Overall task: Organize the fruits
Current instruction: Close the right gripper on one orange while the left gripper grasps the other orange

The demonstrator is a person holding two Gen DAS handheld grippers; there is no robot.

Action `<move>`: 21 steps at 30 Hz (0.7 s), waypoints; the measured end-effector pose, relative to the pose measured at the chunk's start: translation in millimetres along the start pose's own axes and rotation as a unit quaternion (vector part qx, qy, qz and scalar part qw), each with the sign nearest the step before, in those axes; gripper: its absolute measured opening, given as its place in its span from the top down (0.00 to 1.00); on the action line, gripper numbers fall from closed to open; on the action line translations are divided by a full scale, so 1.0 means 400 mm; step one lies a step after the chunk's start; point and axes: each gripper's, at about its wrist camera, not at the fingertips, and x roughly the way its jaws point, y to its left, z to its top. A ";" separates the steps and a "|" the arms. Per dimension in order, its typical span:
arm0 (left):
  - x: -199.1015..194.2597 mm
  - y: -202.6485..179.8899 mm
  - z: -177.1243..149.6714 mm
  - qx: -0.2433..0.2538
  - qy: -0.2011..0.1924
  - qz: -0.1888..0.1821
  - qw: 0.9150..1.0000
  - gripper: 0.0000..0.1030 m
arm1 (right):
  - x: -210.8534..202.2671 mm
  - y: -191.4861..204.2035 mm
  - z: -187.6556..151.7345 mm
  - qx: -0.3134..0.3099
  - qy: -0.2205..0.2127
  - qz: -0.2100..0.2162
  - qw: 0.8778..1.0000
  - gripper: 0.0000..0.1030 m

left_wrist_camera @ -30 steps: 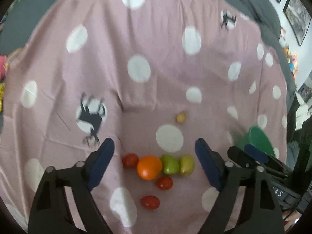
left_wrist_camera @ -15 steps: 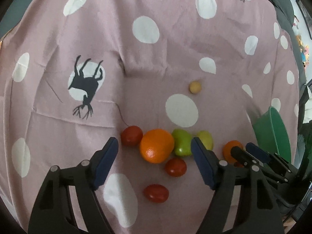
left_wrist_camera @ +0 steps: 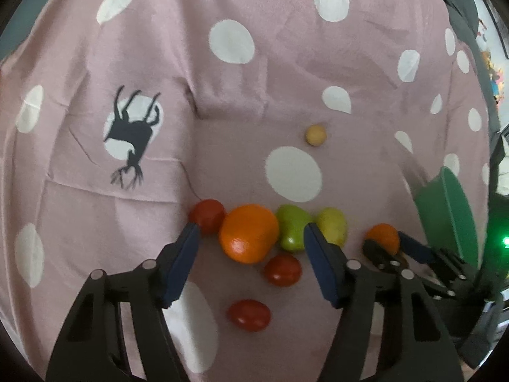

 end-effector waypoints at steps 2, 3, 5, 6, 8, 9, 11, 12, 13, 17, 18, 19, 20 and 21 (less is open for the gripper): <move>-0.001 -0.007 -0.001 0.007 -0.002 0.004 1.000 0.36 | 0.014 0.000 0.000 0.004 0.010 0.004 1.000 0.52; 0.002 -0.009 -0.002 0.012 -0.002 0.011 1.000 0.36 | 0.019 0.005 -0.001 0.009 0.011 0.003 1.000 0.52; 0.014 -0.007 -0.003 0.011 0.008 0.022 1.000 0.36 | 0.019 0.010 -0.001 0.007 0.007 0.000 1.000 0.52; 0.020 -0.004 -0.003 0.007 0.014 0.020 1.000 0.36 | 0.020 0.011 -0.002 0.007 0.005 0.000 1.000 0.52; 0.033 -0.001 -0.005 -0.003 0.025 0.008 1.000 0.37 | 0.023 0.013 -0.004 0.005 0.001 0.001 1.000 0.52; 0.037 -0.003 -0.004 -0.004 0.021 0.000 1.000 0.37 | 0.022 0.015 -0.008 0.004 -0.002 0.000 1.000 0.52; 0.054 -0.005 -0.002 -0.011 0.031 0.001 0.999 0.39 | 0.016 0.016 -0.008 0.009 -0.002 0.006 1.000 0.58; 0.055 -0.003 -0.003 -0.017 0.031 -0.004 0.999 0.39 | 0.008 0.015 -0.009 0.016 -0.001 0.023 1.000 0.58; 0.054 -0.001 -0.003 -0.023 0.030 -0.007 0.999 0.39 | 0.001 0.014 -0.009 0.022 -0.003 0.048 0.999 0.58; 0.046 0.003 -0.003 -0.024 0.021 -0.013 0.999 0.46 | -0.008 0.030 -0.010 0.023 -0.009 0.075 0.997 0.59; 0.043 0.006 -0.002 -0.028 0.021 -0.016 0.999 0.51 | -0.006 0.035 -0.010 0.024 -0.007 0.079 0.997 0.59; 0.043 0.010 -0.001 -0.035 0.022 -0.015 0.999 0.54 | -0.006 0.039 -0.010 0.023 -0.005 0.083 0.996 0.59; 0.044 0.017 -0.002 -0.040 0.022 -0.009 0.999 0.57 | -0.003 0.044 -0.009 0.022 -0.003 0.089 0.996 0.59; 0.045 0.021 -0.002 -0.043 0.021 -0.013 0.999 0.57 | -0.001 0.049 -0.008 0.021 0.000 0.094 0.995 0.59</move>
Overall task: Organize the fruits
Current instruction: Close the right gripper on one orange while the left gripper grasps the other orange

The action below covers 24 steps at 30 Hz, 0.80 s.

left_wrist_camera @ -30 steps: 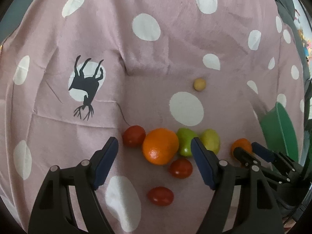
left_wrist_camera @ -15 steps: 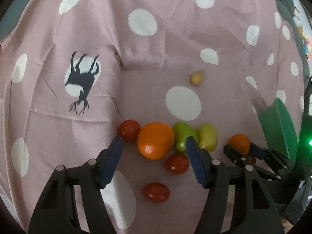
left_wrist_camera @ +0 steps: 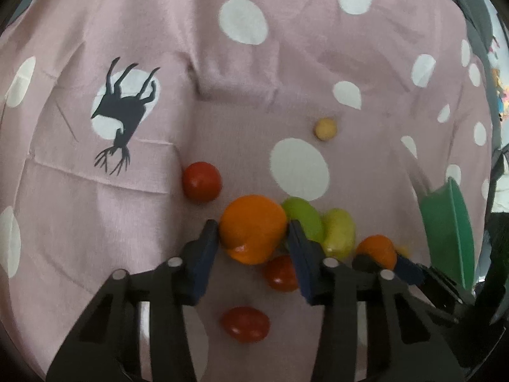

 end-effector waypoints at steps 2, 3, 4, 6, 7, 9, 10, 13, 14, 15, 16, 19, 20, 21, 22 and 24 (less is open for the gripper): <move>-0.002 0.002 -0.001 -0.003 0.001 -0.002 1.000 0.57 | 0.005 0.006 0.001 -0.002 0.004 0.004 1.000 0.59; -0.002 -0.001 -0.002 -0.001 0.000 0.000 1.000 0.57 | 0.007 0.008 0.001 -0.003 0.005 0.005 1.000 0.59; -0.002 -0.005 -0.004 0.004 -0.003 0.003 1.000 0.57 | 0.008 0.010 -0.001 -0.003 0.007 0.006 1.000 0.59; -0.001 -0.006 -0.004 0.007 -0.006 0.006 1.000 0.57 | 0.019 0.014 -0.003 -0.003 0.013 0.009 1.000 0.59; 0.000 -0.004 -0.003 0.005 -0.005 0.004 1.000 0.57 | 0.021 0.009 -0.003 -0.003 0.017 0.009 1.000 0.58; 0.011 0.005 0.001 -0.004 0.007 0.000 1.000 0.55 | 0.023 0.011 -0.004 -0.004 0.015 0.005 1.000 0.59; 0.012 0.005 0.000 -0.004 0.010 0.002 1.000 0.55 | 0.024 0.014 -0.004 -0.005 0.016 0.005 1.000 0.59; 0.015 -0.012 -0.003 0.016 0.001 0.024 1.000 0.55 | 0.026 0.012 -0.006 -0.007 0.014 0.005 1.000 0.59; 0.023 -0.026 -0.005 0.028 -0.003 0.038 0.999 0.55 | 0.027 0.008 -0.007 -0.008 0.015 0.007 1.000 0.59; 0.026 -0.031 -0.006 0.035 -0.006 0.046 0.998 0.56 | 0.027 0.008 -0.008 -0.006 0.017 0.008 1.000 0.59; 0.028 -0.038 -0.007 0.041 -0.010 0.055 0.998 0.56 | 0.029 0.008 -0.008 -0.005 0.018 0.009 1.000 0.59; 0.030 -0.042 -0.008 0.044 -0.015 0.065 0.997 0.57 | 0.028 0.009 -0.009 -0.007 0.018 0.008 1.000 0.59; 0.030 -0.042 -0.009 0.044 -0.015 0.066 0.997 0.58 | 0.028 0.007 -0.008 -0.007 0.018 0.008 1.000 0.59; 0.029 -0.044 -0.009 0.046 -0.016 0.070 0.996 0.58 | 0.028 0.006 -0.007 -0.005 0.018 0.008 1.000 0.58; 0.026 -0.048 -0.012 0.053 -0.018 0.079 0.995 0.58 | 0.029 0.007 -0.008 -0.005 0.018 0.008 1.000 0.59; 0.020 -0.057 -0.017 0.066 -0.026 0.094 0.993 0.58 | 0.025 0.006 -0.008 -0.004 0.015 0.007 1.000 0.59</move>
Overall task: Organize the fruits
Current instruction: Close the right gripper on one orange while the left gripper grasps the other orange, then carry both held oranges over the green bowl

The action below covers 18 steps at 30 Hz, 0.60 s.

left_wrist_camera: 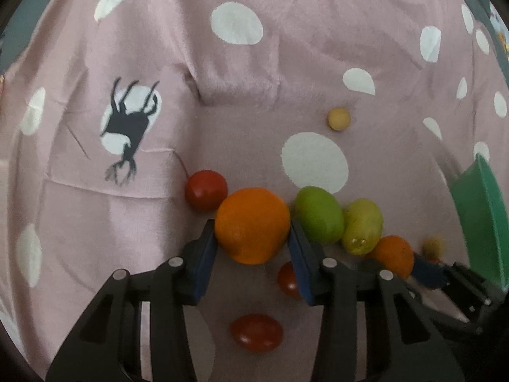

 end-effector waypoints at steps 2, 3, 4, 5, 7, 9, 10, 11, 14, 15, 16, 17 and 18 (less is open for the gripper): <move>-0.015 -0.006 -0.001 0.008 -0.011 0.007 1.000 0.58 | -0.006 0.000 -0.001 0.000 -0.002 -0.002 1.000 0.58; -0.024 -0.005 0.001 0.008 -0.016 0.004 1.000 0.58 | -0.009 -0.002 -0.001 -0.001 -0.004 -0.001 1.000 0.58; -0.035 -0.002 0.003 0.005 -0.020 -0.004 1.000 0.58 | -0.014 -0.002 -0.001 0.000 -0.007 0.000 1.000 0.58; -0.043 0.002 0.000 0.003 -0.021 -0.009 1.000 0.58 | -0.019 -0.003 0.000 0.000 -0.010 0.000 1.000 0.58; -0.063 0.005 0.001 -0.001 -0.027 -0.018 0.999 0.58 | -0.029 -0.005 0.000 0.001 -0.015 0.000 1.000 0.58; -0.077 -0.001 0.001 0.001 -0.034 -0.017 0.999 0.58 | -0.039 -0.005 0.002 0.000 -0.020 0.001 1.000 0.58; -0.089 -0.001 0.001 0.003 -0.040 -0.017 0.999 0.58 | -0.046 -0.005 0.004 0.001 -0.024 0.001 1.000 0.58; -0.098 -0.002 -0.001 0.005 -0.044 -0.018 0.999 0.58 | -0.054 -0.005 0.005 0.001 -0.029 0.002 1.000 0.58; -0.121 -0.005 -0.003 0.005 -0.050 -0.029 0.998 0.57 | -0.081 -0.011 0.007 0.005 -0.040 0.007 0.999 0.58; -0.127 -0.006 -0.004 0.006 -0.052 -0.031 0.998 0.57 | -0.092 -0.013 0.007 0.006 -0.046 0.008 0.999 0.58; -0.131 -0.013 -0.007 0.008 -0.054 -0.033 0.998 0.57 | -0.099 -0.013 0.007 0.007 -0.050 0.008 0.999 0.58; -0.137 -0.015 -0.009 0.011 -0.058 -0.033 0.998 0.57 | -0.112 -0.017 0.007 0.010 -0.056 0.008 0.998 0.58; -0.143 -0.017 -0.010 0.015 -0.063 -0.032 0.997 0.57 | -0.121 -0.018 0.007 0.011 -0.061 0.008 0.998 0.58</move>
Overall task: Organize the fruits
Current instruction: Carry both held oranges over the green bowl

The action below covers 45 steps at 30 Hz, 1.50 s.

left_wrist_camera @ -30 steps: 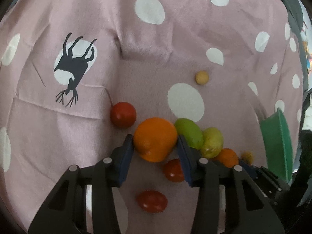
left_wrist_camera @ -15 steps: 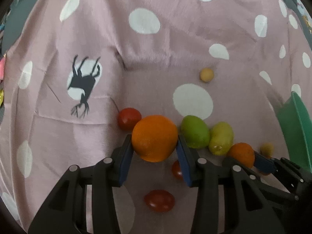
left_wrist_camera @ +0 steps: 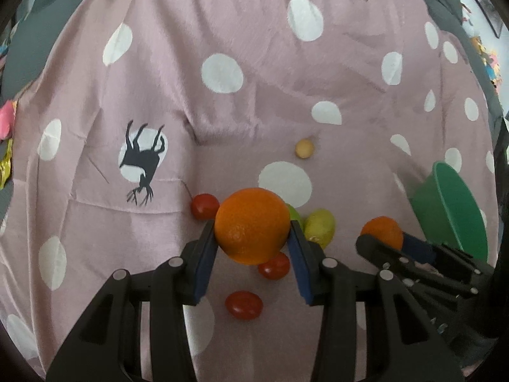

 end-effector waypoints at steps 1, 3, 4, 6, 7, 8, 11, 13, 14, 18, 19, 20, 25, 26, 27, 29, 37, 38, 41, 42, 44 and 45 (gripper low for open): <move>-0.008 -0.002 0.000 0.001 -0.006 0.003 1.000 0.57 | -0.009 -0.002 0.001 0.001 -0.005 0.000 1.000 0.58; -0.025 -0.006 0.001 0.000 -0.012 0.000 1.000 0.58 | -0.026 -0.004 0.003 0.005 -0.015 0.002 1.000 0.58; -0.032 -0.008 0.002 0.001 -0.014 -0.005 1.000 0.58 | -0.034 -0.006 0.004 0.007 -0.018 0.002 1.000 0.58; -0.042 -0.016 0.002 0.004 -0.018 -0.010 1.000 0.58 | -0.054 -0.013 0.006 0.010 -0.029 0.002 1.000 0.58; -0.050 -0.024 0.002 0.008 -0.023 -0.011 1.000 0.58 | -0.063 -0.018 0.006 0.011 -0.034 0.001 0.999 0.58; -0.054 -0.030 0.002 0.011 -0.026 -0.011 1.000 0.58 | -0.070 -0.018 0.006 0.013 -0.038 0.000 0.999 0.58; -0.072 -0.058 -0.003 0.030 -0.038 -0.014 0.999 0.58 | -0.097 -0.031 0.009 0.020 -0.051 -0.001 0.998 0.58; -0.082 -0.076 -0.004 0.037 -0.042 -0.018 0.998 0.57 | -0.115 -0.040 0.010 0.024 -0.061 -0.004 0.998 0.58; -0.084 -0.079 -0.006 0.037 -0.043 -0.020 0.998 0.57 | -0.124 -0.045 0.011 0.026 -0.066 -0.006 0.997 0.58; -0.088 -0.114 -0.008 0.049 -0.045 -0.029 0.997 0.57 | -0.153 -0.071 0.012 0.037 -0.081 -0.006 0.996 0.58; -0.087 -0.128 -0.007 0.054 -0.044 -0.030 0.997 0.57 | -0.159 -0.079 0.014 0.040 -0.084 -0.006 0.996 0.58; -0.086 -0.136 -0.007 0.056 -0.043 -0.031 0.997 0.57 | -0.163 -0.085 0.014 0.042 -0.085 -0.007 0.995 0.58; -0.069 -0.199 -0.003 0.071 -0.035 -0.041 0.996 0.57 | -0.183 -0.130 0.016 0.054 -0.093 -0.014 0.994 0.58; -0.066 -0.213 -0.001 0.075 -0.034 -0.043 0.996 0.57 | -0.191 -0.143 0.017 0.060 -0.097 -0.022 0.993 0.58; -0.063 -0.230 0.000 0.079 -0.034 -0.046 0.995 0.57 | -0.198 -0.152 0.016 0.065 -0.101 -0.029 0.992 0.58; -0.059 -0.263 0.003 0.086 -0.030 -0.052 0.994 0.57 | -0.218 -0.182 0.015 0.081 -0.111 -0.046 0.989 0.58; -0.055 -0.395 0.010 0.116 -0.020 -0.091 0.989 0.57 | -0.281 -0.314 0.000 0.141 -0.139 -0.085 0.976 0.58; -0.051 -0.416 0.010 0.120 -0.016 -0.098 0.988 0.57 | -0.282 -0.331 -0.003 0.150 -0.137 -0.087 0.975 0.58; -0.035 -0.459 0.010 0.131 -0.007 -0.110 0.985 0.57 | -0.283 -0.373 -0.009 0.169 -0.133 -0.104 0.971 0.58; -0.030 -0.470 0.010 0.134 -0.005 -0.113 0.985 0.57 | -0.284 -0.383 -0.012 0.174 -0.132 -0.109 0.970 0.58; -0.020 -0.495 0.009 0.140 0.001 -0.119 0.983 0.57 | -0.285 -0.407 -0.016 0.182 -0.131 -0.111 0.968 0.58; -0.015 -0.506 0.008 0.142 0.004 -0.122 0.982 0.57 | -0.287 -0.416 -0.020 0.186 -0.130 -0.108 0.968 0.58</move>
